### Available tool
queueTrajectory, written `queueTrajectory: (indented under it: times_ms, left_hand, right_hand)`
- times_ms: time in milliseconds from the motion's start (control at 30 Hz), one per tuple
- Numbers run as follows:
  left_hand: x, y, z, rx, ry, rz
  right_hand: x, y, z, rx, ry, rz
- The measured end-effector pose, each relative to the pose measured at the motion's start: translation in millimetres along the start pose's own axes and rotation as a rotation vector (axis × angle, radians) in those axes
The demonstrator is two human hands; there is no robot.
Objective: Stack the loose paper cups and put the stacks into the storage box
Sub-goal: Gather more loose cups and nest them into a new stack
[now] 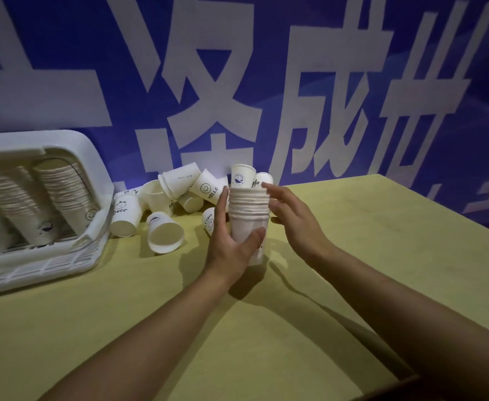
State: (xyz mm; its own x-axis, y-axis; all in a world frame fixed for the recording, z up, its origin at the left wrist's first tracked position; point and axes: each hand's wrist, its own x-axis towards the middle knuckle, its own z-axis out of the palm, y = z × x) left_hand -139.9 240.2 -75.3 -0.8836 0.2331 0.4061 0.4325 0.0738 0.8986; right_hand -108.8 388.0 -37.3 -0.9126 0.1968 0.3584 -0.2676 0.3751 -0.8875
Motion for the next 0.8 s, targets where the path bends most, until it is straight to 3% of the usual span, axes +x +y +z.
queueTrajectory:
  times_ms: [167, 333, 500, 667, 800]
  left_hand:
    - [-18.7, -2.8, -56.9, -0.029, 0.094, 0.003]
    - [-31.6, -10.3, -99.7, -0.007, 0.162, -0.017]
    - [-33.9, -14.2, -106.6, 0.071, 0.119, -0.033]
    - [-35.7, -9.0, -109.3, 0.260, 0.054, -0.044]
    - [-35.1, -8.2, -107.4, 0.453, 0.015, -0.027]
  right_hand:
    - [10.3, -8.6, 29.1, -0.046, 0.114, -0.020]
    - [31.8, 22.9, 71.8, -0.415, -0.021, 0.049]
    - [31.5, 50.4, 97.5, -0.473, 0.001, 0.014]
    - [32.7, 32.9, 66.5, 0.013, 0.208, -0.077]
    - [19.8, 10.3, 50.6, 0.248, 0.204, -0.119]
